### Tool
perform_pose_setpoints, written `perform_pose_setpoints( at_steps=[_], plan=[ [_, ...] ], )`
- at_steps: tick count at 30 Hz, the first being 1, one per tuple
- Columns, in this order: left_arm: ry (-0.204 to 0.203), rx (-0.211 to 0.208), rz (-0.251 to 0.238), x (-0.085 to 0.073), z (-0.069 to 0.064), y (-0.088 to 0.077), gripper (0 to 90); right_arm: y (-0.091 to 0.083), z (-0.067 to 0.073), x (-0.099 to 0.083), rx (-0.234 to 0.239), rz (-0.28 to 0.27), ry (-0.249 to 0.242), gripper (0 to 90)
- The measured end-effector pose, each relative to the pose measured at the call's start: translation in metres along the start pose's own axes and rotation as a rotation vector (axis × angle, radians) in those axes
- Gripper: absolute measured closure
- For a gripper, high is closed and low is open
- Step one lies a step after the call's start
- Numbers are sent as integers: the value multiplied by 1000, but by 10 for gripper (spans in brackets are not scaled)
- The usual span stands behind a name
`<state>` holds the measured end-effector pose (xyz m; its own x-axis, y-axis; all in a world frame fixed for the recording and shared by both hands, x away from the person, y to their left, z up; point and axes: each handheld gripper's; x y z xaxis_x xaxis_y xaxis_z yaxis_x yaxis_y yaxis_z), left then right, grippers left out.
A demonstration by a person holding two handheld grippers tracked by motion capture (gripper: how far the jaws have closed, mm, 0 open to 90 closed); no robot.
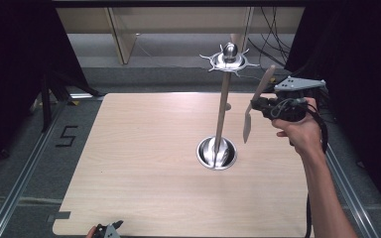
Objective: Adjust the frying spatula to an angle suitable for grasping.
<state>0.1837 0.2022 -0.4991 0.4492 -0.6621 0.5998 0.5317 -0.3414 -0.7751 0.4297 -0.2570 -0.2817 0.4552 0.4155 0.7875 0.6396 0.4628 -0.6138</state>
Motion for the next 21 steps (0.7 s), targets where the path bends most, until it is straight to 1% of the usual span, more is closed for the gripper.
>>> perform_pose_setpoints(
  at_steps=[1, 2, 4, 5, 6, 7, 8, 10, 11, 12, 13, 14, 15, 16, 17, 18, 19, 20, 21],
  plan=[
    [-11, -2, -11, 0, -1, 1, 148, 1, 0, 1, 2, -3, -6, 774],
    [-36, -4, -5, 0, -2, 0, 148, 1, 1, 2, 5, 2, 0, 774],
    [-28, 0, -6, 0, -1, 0, 148, 3, 1, 4, -11, -16, -5, 774],
    [-29, -1, -8, 0, -1, 0, 148, 3, 1, 6, 1, 3, -3, 774],
    [-32, -5, -13, 0, -2, 0, 148, 4, 1, 7, 4, 2, -16, 774],
    [-25, -4, -5, 0, -1, -1, 148, 4, 2, 8, 4, 5, -5, 774],
    [-24, -3, -2, 0, -1, -1, 148, 4, 4, 9, 5, 13, -6, 774],
    [-27, -3, -1, 0, -1, -1, 148, 6, 5, 12, 1, 9, -14, 774],
    [-41, -17, -19, 0, -2, 0, 148, 6, 6, 13, -5, 1, -11, 774],
    [-46, -17, -17, 0, -3, 0, 148, 7, 7, 14, -6, 2, -21, 774],
    [-45, -18, -19, 0, -3, 0, 148, 6, 8, 15, -7, 12, -23, 774],
    [-39, -15, -19, 0, -2, 0, 148, 7, 8, 16, -9, 10, -25, 774],
    [-38, -18, -19, 0, -2, -1, 148, 6, 9, 16, -3, 20, -26, 774],
    [-41, -19, -18, 0, -2, -1, 148, 7, 10, 17, -3, 23, -23, 774],
    [-27, -17, -10, 0, -1, -1, 148, 8, 9, 17, -4, 19, -27, 774],
    [-25, -18, -10, 0, -1, -1, 148, 7, 9, 18, -3, 34, -45, 774],
    [-16, -16, -8, 0, 0, -1, 148, 7, 11, 18, -10, 30, -29, 774],
    [-28, -15, -14, 0, -1, -1, 148, 7, 9, 19, -6, 45, -56, 774],
    [-31, -15, -16, 0, -2, -1, 148, 7, 10, 19, -3, 47, -47, 774]
  ],
)
Point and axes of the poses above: each handheld gripper's, and its own axes: y roughly forward along the jaws, x roughly out of its top, z roughly to its left, and after that the axes turned 9 degrees about z, right-handed
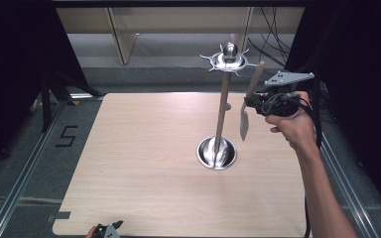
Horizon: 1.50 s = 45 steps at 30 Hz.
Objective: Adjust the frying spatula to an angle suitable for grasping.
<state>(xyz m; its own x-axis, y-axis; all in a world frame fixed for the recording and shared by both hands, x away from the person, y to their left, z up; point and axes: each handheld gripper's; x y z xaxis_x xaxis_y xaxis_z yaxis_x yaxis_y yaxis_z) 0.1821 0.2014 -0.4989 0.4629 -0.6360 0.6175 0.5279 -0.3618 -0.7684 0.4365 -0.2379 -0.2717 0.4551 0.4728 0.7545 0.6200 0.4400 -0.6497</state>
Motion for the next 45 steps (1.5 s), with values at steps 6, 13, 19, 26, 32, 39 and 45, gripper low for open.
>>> perform_pose_setpoints(
  at_steps=[6, 13, 19, 26, 32, 39, 45],
  plan=[
    [9, 2, 2, 0, 1, -1, 148, 2, 2, 5, -15, 3, -28, 774],
    [14, 8, -2, 0, 1, 0, 148, 5, 5, 6, -23, 15, -25, 774],
    [-3, 8, -9, 0, 0, 0, 148, 6, 7, 5, 5, 36, -19, 773],
    [-1, 10, -11, 0, 0, 0, 148, 6, 6, 4, 0, 31, -34, 773],
    [1, 15, -2, 0, 0, -1, 148, 8, 7, 2, 6, 6, -22, 771],
    [-3, 16, -12, 0, -1, 0, 148, 6, 7, -2, 37, 6, -11, 768],
    [1, 4, 1, 0, 0, 0, 148, 4, 10, -4, 50, -19, -15, 751]
  ],
)
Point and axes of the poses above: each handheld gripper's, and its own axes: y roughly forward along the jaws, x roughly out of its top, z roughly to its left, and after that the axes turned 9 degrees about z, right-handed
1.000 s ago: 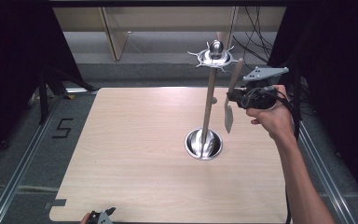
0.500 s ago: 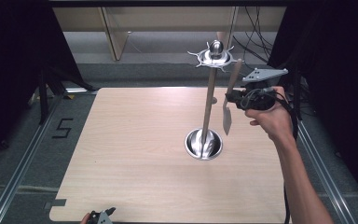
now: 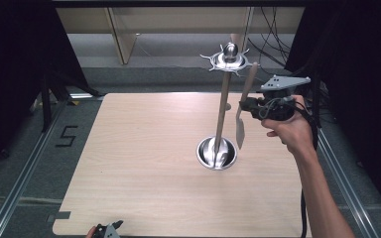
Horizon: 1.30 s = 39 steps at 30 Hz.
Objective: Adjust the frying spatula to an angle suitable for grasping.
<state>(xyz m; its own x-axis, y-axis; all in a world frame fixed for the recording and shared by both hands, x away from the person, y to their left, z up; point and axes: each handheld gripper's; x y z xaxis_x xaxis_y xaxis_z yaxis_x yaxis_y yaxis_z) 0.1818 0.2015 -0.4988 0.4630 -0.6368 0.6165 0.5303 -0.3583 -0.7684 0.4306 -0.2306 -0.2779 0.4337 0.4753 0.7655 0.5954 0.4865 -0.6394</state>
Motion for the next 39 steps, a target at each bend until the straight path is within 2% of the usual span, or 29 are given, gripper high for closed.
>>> perform_pose_setpoints(
  at_steps=[1, 2, 3, 4, 6, 9, 11, 13, 16, 17, 19, 20, 21, 22, 23, 24, 25, 26, 27, 30, 31, 33, 35, 36, 37, 38, 39],
  plan=[
    [0, 6, 3, 0, 0, 0, 148, 1, 0, 0, -12, -21, -12, 744],
    [-8, 3, -3, 0, 0, 0, 148, 1, 1, -1, -6, -27, -2, 743],
    [-9, 0, -4, 0, 0, 0, 148, 0, 1, -1, 8, -8, 3, 739],
    [13, 4, 2, 0, 1, -1, 148, 1, 1, -2, -1, -19, -12, 732],
    [13, 4, 2, 0, 1, -1, 148, -1, 3, -3, 9, -20, -1, 716],
    [12, 8, 4, 0, 1, -1, 148, -2, 4, -6, 2, -53, 3, 689],
    [-13, 4, -2, 0, -1, 0, 148, -2, 6, -7, 16, -54, 6, 664],
    [6, 9, 12, 0, 1, 0, 148, -4, 8, -10, 2, -72, 31, 628],
    [-15, 0, -4, 0, -1, 1, 148, -6, 8, -16, 18, -97, 60, 582],
    [-5, 7, 10, 0, 0, 0, 148, -8, 8, -18, 17, -109, 64, 573],
    [4, 14, 11, 0, 1, 0, 148, -9, 5, -24, 46, -119, 82, 559],
    [10, 16, 10, 0, 1, 1, 148, -9, 5, -27, 46, -122, 96, 556],
    [-1, 16, 4, 0, 0, 1, 148, -9, 3, -29, 39, -115, 87, 548],
    [-3, 14, 4, 0, 0, 1, 148, -10, 3, -32, 43, -100, 106, 547],
    [-2, 14, 4, 0, 0, 1, 148, -9, 3, -34, 39, -117, 114, 541],
    [13, 13, 15, 0, 1, 1, 148, -9, 2, -37, 47, -111, 122, 537],
    [5, 3, 16, 0, 1, 1, 148, -7, 2, -40, 38, -129, 119, 531],
    [16, -4, 15, 0, 1, 0, 148, -8, 1, -42, 49, -115, 113, 528],
    [53, -2, 29, 0, 4, -1, 148, -7, 2, -44, 58, -114, 125, 525],
    [52, -1, 18, 0, 4, 0, 148, -5, 3, -52, 68, -125, 125, 519],
    [55, -1, 17, 0, 4, 0, 148, -5, 4, -55, 63, -113, 125, 515],
    [52, 0, 16, 0, 4, 0, 148, -3, 6, -61, 46, -116, 120, 512],
    [37, -4, 12, -1, 3, 1, 148, -1, 7, -66, 54, -114, 127, 508],
    [52, 0, 18, 0, 4, 1, 148, 0, 8, -68, 56, -117, 134, 505],
    [9, 2, -8, -1, 2, 3, 148, 1, 8, -71, 49, -119, 131, 505],
    [5, 10, -2, -1, 2, 2, 148, 2, 8, -74, 44, -123, 122, 504],
    [4, 14, -2, -1, 2, 2, 148, 2, 10, -75, 54, -107, 142, 503]
  ],
)
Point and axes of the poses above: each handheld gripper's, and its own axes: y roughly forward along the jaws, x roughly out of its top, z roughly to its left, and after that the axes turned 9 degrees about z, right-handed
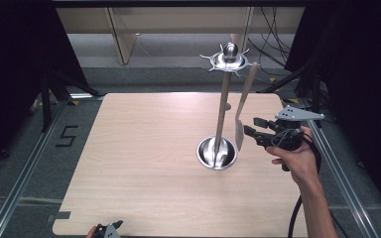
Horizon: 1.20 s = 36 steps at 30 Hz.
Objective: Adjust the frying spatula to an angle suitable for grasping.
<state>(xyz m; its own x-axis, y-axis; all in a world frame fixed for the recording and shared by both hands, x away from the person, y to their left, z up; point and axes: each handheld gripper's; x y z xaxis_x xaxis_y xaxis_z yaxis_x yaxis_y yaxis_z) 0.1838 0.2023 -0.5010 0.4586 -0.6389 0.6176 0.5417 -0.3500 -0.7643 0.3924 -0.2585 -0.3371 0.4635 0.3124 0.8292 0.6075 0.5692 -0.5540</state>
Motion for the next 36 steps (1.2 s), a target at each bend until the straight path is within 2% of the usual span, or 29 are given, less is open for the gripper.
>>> perform_pose_setpoints(
  at_steps=[3, 4, 5, 6, 7, 8, 9, 10, 11, 12, 13, 14, 15, 16, 18, 19, 20, 22, 23, 27, 28, 29, 30, 31, 32, 33, 34, 35, 36],
  plan=[
    [-3, 0, 0, 0, 0, 1, 148, 2, 0, -7, -5, 0, -16, 498],
    [-2, 2, 1, 0, 0, 1, 148, 3, 2, -10, -7, -4, -1, 496],
    [-1, 2, 0, 0, 0, 0, 148, 3, 2, -12, -26, -19, -15, 495],
    [9, -7, -2, 0, 0, 0, 148, 4, 1, -13, -25, -9, -15, 489],
    [53, -15, 19, 1, 2, -3, 148, 3, 1, -15, -29, 7, -21, 486],
    [60, -10, 16, 1, 3, -3, 148, 3, -1, -16, -35, -2, -26, 485],
    [41, -15, 3, 1, 1, -2, 148, 2, -1, -17, -31, -4, -12, 481],
    [40, -10, 7, 1, 2, -2, 148, 2, -1, -19, -24, -6, -2, 479],
    [11, -6, -3, 0, 0, -1, 148, 1, -3, -20, -35, -13, -20, 476],
    [12, -8, -1, 0, 0, -1, 148, 1, -3, -21, -40, -5, -3, 471],
    [44, -15, 19, 0, 2, -3, 148, 0, -3, -22, -34, 10, 8, 470],
    [59, -15, 22, 1, 3, -3, 148, 1, -4, -24, -40, 8, -3, 469],
    [13, -10, -7, 1, 0, -1, 148, 2, -4, -25, -36, 5, 0, 467],
    [12, -2, -3, 0, 0, -2, 148, 2, -5, -26, -41, 23, -3, 464],
    [9, -4, 4, 0, 0, -2, 148, 5, -5, -29, -39, 27, 12, 461],
    [12, -2, 5, 0, 1, -2, 148, 5, -6, -30, -41, 32, -4, 456],
    [14, -1, 5, 0, 1, -2, 148, 6, -5, -32, -44, 31, 13, 448],
    [2, -16, -10, 0, 0, -2, 148, 7, -5, -35, -41, 44, 9, 437],
    [29, -12, -1, 1, 2, -3, 148, 7, -5, -36, -41, 51, 4, 433],
    [35, -13, 0, 1, 2, -3, 148, 7, -5, -41, -46, 70, 24, 396],
    [34, -14, 2, 1, 2, -2, 148, 8, -7, -42, -52, 69, 9, 394],
    [-16, -19, -22, 0, -1, -1, 148, 9, -6, -44, -49, 66, 28, 392],
    [34, -20, 3, 1, 3, -3, 148, 9, -6, -45, -50, 78, 28, 389],
    [3, -11, -17, 2, 1, -2, 148, 10, -7, -47, -48, 81, 25, 386],
    [-8, -13, -19, 2, 0, -2, 148, 12, -6, -49, -39, 79, 40, 386],
    [-40, -19, -29, 1, -2, -1, 148, 12, -7, -51, -45, 86, 20, 386],
    [-8, -11, -17, 2, 1, -2, 148, 12, -7, -52, -46, 102, 34, 385],
    [-7, -12, -20, 3, 0, -1, 148, 14, -9, -54, -57, 94, 10, 384],
    [11, -10, -4, 3, 1, -2, 148, 14, -8, -55, -52, 110, 40, 383]
  ],
)
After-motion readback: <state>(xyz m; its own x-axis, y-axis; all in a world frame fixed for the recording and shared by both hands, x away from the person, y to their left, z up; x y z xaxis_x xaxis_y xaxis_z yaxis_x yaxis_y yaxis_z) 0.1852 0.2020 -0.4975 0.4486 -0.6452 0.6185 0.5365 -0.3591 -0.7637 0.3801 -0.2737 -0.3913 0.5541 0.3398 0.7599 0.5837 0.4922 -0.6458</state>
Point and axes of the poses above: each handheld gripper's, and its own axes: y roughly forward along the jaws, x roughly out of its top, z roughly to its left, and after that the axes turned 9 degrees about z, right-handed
